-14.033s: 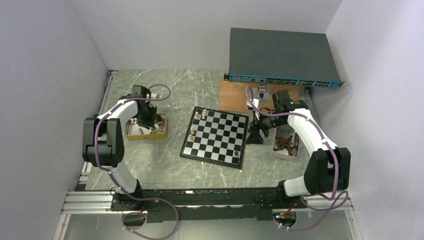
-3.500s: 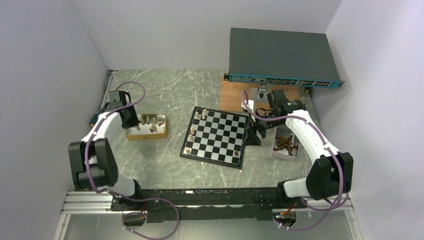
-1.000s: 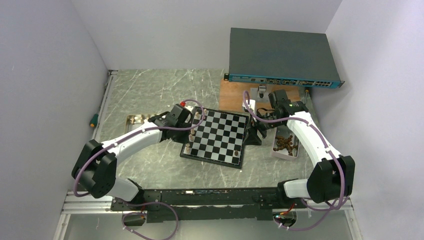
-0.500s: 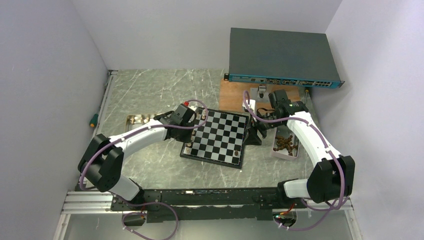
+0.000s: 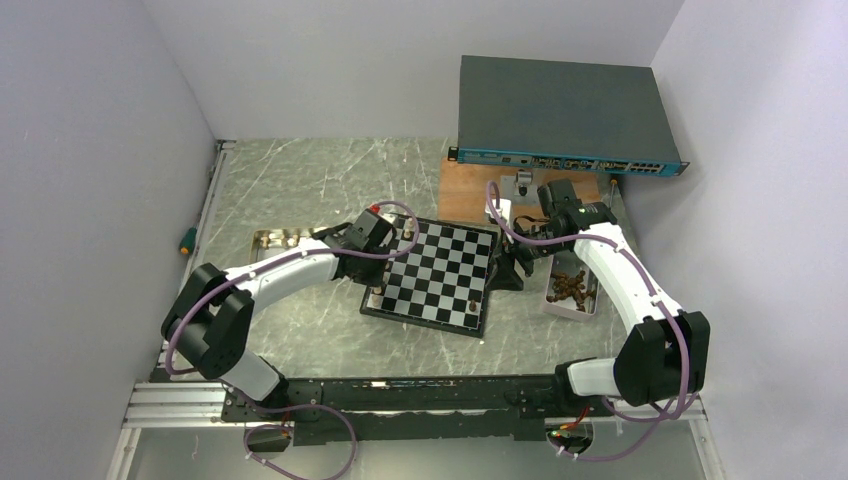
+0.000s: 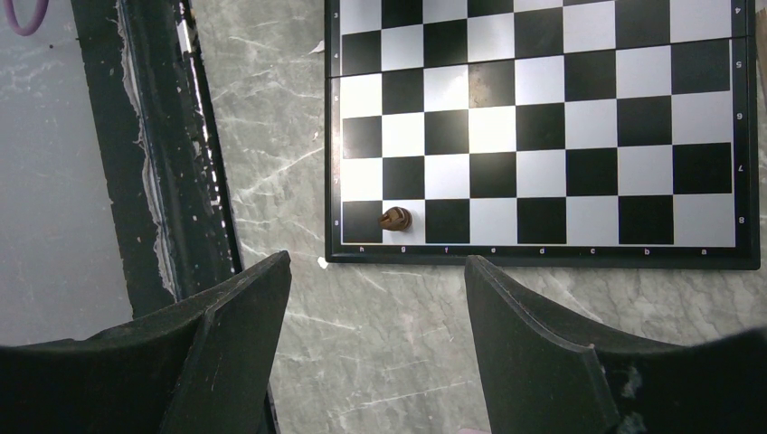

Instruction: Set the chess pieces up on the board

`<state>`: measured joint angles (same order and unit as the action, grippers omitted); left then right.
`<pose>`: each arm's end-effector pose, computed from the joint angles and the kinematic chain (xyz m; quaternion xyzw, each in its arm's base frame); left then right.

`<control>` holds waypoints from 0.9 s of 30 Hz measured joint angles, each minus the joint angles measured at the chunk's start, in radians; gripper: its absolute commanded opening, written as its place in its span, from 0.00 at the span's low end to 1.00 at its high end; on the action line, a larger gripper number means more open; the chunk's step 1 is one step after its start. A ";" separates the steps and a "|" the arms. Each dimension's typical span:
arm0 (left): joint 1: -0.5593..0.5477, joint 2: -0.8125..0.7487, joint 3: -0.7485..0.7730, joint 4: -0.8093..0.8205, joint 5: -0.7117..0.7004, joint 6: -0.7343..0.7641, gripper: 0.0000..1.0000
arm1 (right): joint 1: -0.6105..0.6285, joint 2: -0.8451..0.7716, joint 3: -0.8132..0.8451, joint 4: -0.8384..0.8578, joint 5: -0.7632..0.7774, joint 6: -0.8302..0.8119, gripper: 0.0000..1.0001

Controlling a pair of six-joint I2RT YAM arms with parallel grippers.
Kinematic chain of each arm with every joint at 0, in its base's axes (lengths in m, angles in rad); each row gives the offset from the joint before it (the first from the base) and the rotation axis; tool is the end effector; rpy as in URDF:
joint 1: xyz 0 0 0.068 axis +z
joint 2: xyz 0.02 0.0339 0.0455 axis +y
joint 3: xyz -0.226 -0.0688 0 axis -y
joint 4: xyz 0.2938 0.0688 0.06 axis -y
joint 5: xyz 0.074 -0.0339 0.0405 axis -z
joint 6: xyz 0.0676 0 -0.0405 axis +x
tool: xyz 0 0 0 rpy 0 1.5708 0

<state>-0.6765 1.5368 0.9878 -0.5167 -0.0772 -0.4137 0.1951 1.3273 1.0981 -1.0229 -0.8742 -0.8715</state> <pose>0.2861 -0.2230 0.1135 0.1172 0.9605 -0.0975 0.2329 0.2863 0.1094 0.2131 -0.5126 0.7361 0.3466 0.2743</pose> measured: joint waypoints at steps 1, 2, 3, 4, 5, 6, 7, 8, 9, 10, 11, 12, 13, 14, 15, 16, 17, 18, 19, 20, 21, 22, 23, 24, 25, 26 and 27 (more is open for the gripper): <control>0.000 0.001 0.002 0.000 0.000 0.000 0.00 | 0.000 0.000 0.000 0.000 0.000 0.000 0.73; 0.000 0.002 0.006 0.000 0.000 0.000 0.00 | 0.000 0.000 0.000 0.000 0.000 0.000 0.73; -0.001 0.006 0.012 0.001 0.000 0.000 0.00 | 0.000 0.000 0.000 0.000 0.000 0.000 0.73; -0.001 0.008 0.015 0.002 0.000 0.000 0.00 | 0.000 0.000 0.000 0.000 0.000 0.000 0.73; -0.001 0.011 0.018 0.003 -0.001 0.000 0.00 | 0.000 0.000 0.000 0.000 0.000 0.000 0.73; -0.001 0.013 0.021 0.004 0.000 0.000 0.01 | 0.000 0.000 0.000 0.000 0.000 0.000 0.73; -0.001 0.014 0.023 0.004 -0.001 0.000 0.01 | 0.000 0.000 0.000 0.000 0.000 0.000 0.73; -0.001 0.015 0.023 0.005 -0.001 0.000 0.01 | 0.000 0.000 0.000 0.000 0.000 0.000 0.73; -0.001 0.015 0.023 0.004 -0.001 0.001 0.01 | 0.000 0.000 0.000 0.000 0.000 0.000 0.73; -0.001 0.015 0.023 0.004 -0.001 0.001 0.01 | 0.000 0.000 0.000 0.000 0.000 0.000 0.73; -0.001 0.016 0.023 0.004 -0.001 0.001 0.02 | 0.000 0.000 0.000 0.000 0.000 0.000 0.73; -0.001 0.017 0.023 0.004 -0.001 0.001 0.02 | 0.000 0.000 0.000 0.000 0.000 0.000 0.73; -0.001 0.019 0.023 0.004 -0.002 0.001 0.02 | 0.000 0.000 0.000 0.000 0.000 0.000 0.73; -0.001 0.019 0.023 0.004 -0.002 0.001 0.03 | 0.000 0.000 0.000 0.000 0.000 0.000 0.73; -0.001 0.019 0.023 0.004 -0.003 0.001 0.03 | 0.000 0.000 0.000 0.000 0.000 0.000 0.73; -0.001 0.019 0.023 0.004 -0.004 0.001 0.03 | 0.000 0.000 0.000 0.000 0.000 0.000 0.73; -0.001 0.019 0.023 0.004 -0.005 0.001 0.03 | -0.001 0.000 0.000 0.000 0.000 0.000 0.73; -0.002 0.019 0.023 0.004 -0.006 0.001 0.04 | -0.002 0.000 0.000 0.000 0.000 0.000 0.73; -0.002 0.019 0.023 0.003 -0.007 0.001 0.04 | -0.002 0.000 0.000 0.000 0.000 0.000 0.73; -0.002 0.020 0.023 0.003 -0.008 0.001 0.05 | -0.003 0.000 0.000 0.000 0.000 0.000 0.73; -0.002 0.021 0.023 0.003 -0.008 0.001 0.05 | -0.003 0.000 0.000 0.000 0.000 0.000 0.73; -0.002 0.023 0.023 0.003 -0.008 0.001 0.05 | -0.004 0.000 0.000 0.000 0.000 0.000 0.73; -0.002 0.025 0.023 0.003 -0.009 0.002 0.05 | -0.004 0.000 0.000 0.000 0.000 0.000 0.73; -0.002 0.029 0.023 0.003 -0.010 0.002 0.05 | -0.004 0.000 0.000 0.000 0.000 0.000 0.73; -0.002 0.029 0.024 0.003 -0.010 0.002 0.06 | -0.004 0.000 0.000 0.000 0.000 0.000 0.73; -0.002 0.029 0.025 0.003 -0.010 0.004 0.07 | -0.004 0.000 0.000 0.000 0.000 0.000 0.73; -0.002 0.030 0.025 0.003 -0.010 0.004 0.08 | -0.004 0.000 0.000 0.000 0.000 0.000 0.73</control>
<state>-0.6788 1.5665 1.0130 -0.5137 -0.0875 -0.4095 0.1913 1.3273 1.0981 -1.0229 -0.8742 -0.8715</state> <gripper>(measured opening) 0.057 0.732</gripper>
